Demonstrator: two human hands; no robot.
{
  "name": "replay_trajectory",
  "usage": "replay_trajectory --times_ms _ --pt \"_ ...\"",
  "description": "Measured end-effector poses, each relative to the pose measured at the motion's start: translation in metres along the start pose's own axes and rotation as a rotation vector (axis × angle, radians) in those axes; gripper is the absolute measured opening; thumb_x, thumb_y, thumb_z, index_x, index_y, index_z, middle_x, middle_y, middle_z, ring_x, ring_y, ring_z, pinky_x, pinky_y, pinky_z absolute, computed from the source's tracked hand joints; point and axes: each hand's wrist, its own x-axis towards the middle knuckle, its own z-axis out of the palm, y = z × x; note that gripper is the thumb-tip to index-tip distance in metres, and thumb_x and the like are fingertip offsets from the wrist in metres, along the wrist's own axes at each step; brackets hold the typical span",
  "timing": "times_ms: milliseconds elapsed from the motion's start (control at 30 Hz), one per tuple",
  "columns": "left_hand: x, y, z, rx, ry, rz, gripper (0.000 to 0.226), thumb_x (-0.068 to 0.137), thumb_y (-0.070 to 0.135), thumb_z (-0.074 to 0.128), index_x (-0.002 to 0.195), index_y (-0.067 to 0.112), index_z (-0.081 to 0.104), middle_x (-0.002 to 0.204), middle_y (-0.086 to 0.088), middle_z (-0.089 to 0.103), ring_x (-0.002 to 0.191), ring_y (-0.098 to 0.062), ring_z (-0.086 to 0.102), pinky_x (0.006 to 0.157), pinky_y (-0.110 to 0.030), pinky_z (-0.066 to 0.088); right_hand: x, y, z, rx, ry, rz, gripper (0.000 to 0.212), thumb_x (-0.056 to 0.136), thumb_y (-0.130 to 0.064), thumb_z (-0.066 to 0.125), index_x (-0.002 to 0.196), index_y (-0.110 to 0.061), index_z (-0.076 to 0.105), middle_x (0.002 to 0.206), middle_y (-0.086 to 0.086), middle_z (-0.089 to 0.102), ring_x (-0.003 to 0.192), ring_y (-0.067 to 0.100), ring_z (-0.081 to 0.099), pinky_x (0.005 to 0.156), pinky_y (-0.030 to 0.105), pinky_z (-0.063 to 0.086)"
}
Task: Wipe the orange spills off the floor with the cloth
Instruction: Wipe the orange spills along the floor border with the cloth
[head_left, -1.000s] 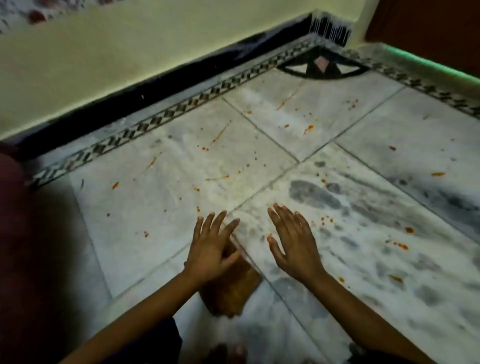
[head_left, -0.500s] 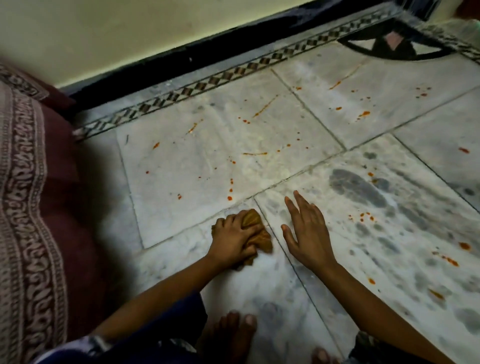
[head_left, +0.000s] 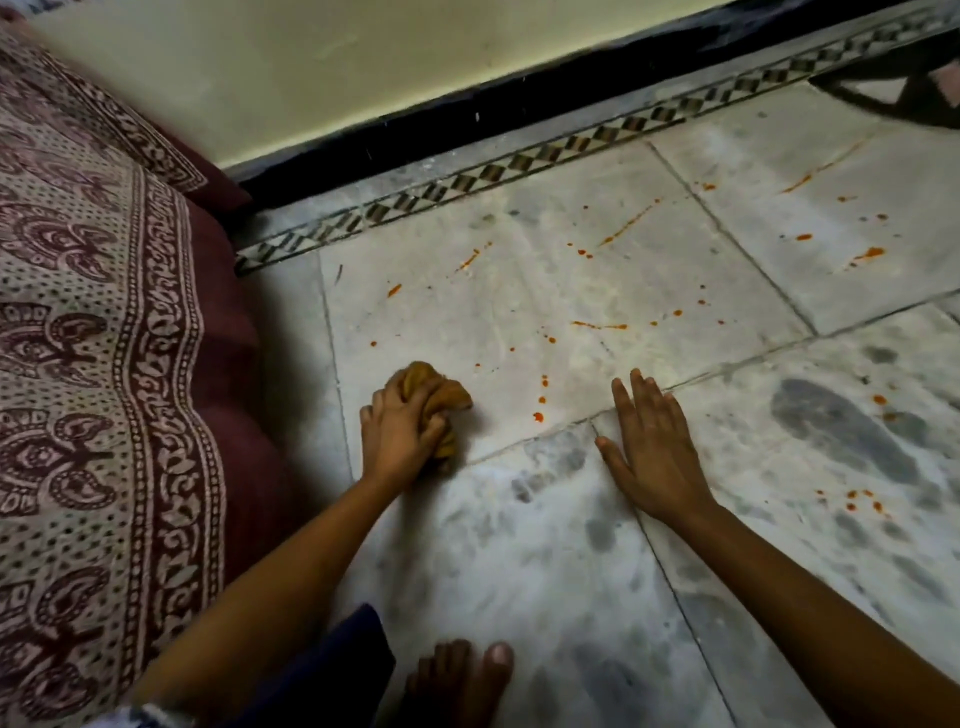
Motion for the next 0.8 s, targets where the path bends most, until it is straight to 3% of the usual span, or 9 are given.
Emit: replay_trajectory --times_ms 67,167,333,433,533,667,800 --pt "0.017 -0.023 0.000 0.046 -0.003 -0.028 0.059 0.080 0.050 0.032 0.135 0.034 0.045 0.147 -0.012 0.031 0.122 -0.033 0.037 0.097 -0.041 0.026 0.006 -0.005 0.016 0.006 -0.062 0.030 0.081 0.087 -0.059 0.010 0.148 -0.006 0.014 0.155 0.019 0.009 0.144 0.028 0.007 0.112 0.030 -0.009" --pt "0.043 -0.033 0.009 0.093 0.004 -0.056 0.068 0.076 0.057 0.019 0.133 0.032 0.048 0.144 -0.014 0.035 0.124 -0.035 0.038 0.098 -0.045 0.026 0.005 0.000 0.031 -0.067 -0.170 0.032 0.101 0.068 -0.077 -0.021 0.146 -0.015 -0.008 0.151 0.004 -0.020 0.138 0.012 -0.018 0.106 0.025 -0.021" --pt "0.080 0.004 0.029 0.090 -0.101 -0.015 0.079 0.072 0.070 0.004 0.143 0.045 0.027 0.158 -0.012 0.006 0.144 -0.032 0.007 0.110 -0.051 0.004 0.005 -0.001 0.037 -0.050 -0.248 0.075 0.102 0.054 -0.080 -0.032 0.137 -0.020 -0.025 0.144 -0.004 -0.033 0.137 0.008 -0.023 0.110 0.028 -0.015" --pt "0.064 0.001 0.035 0.104 -0.156 0.179 0.068 0.080 0.070 0.009 0.144 0.047 0.017 0.158 -0.006 -0.007 0.145 -0.029 -0.003 0.112 -0.048 -0.008 0.006 -0.009 0.036 -0.015 -0.258 0.112 0.106 0.052 -0.082 -0.032 0.137 -0.019 -0.026 0.144 -0.003 -0.033 0.135 0.008 -0.026 0.112 0.029 -0.013" --pt "0.034 -0.033 0.033 0.129 -0.153 0.357 0.058 0.088 0.061 0.021 0.143 0.047 0.015 0.157 -0.003 -0.006 0.145 -0.029 0.002 0.113 -0.048 -0.008 0.006 -0.009 0.035 -0.054 -0.266 0.102 0.106 0.053 -0.080 -0.034 0.138 -0.017 -0.025 0.144 -0.001 -0.033 0.137 0.010 -0.025 0.109 0.025 -0.017" --pt "0.062 -0.055 0.019 0.172 -0.170 0.273 0.061 0.084 0.064 0.015 0.143 0.047 0.018 0.157 -0.002 -0.003 0.145 -0.031 0.003 0.113 -0.051 -0.006 0.008 -0.006 0.028 -0.088 -0.280 0.116 0.109 0.049 -0.080 -0.037 0.137 -0.016 -0.024 0.142 0.001 -0.034 0.133 0.012 -0.028 0.106 0.024 -0.019" --pt "0.108 -0.002 0.026 0.132 -0.151 0.157 0.066 0.081 0.064 0.009 0.144 0.046 0.020 0.159 -0.005 0.003 0.145 -0.030 0.000 0.111 -0.050 -0.009 0.012 0.003 0.028 -0.103 -0.224 0.161 0.104 0.061 -0.080 -0.028 0.142 -0.016 -0.012 0.147 0.002 -0.020 0.140 0.015 -0.013 0.111 0.028 -0.012"
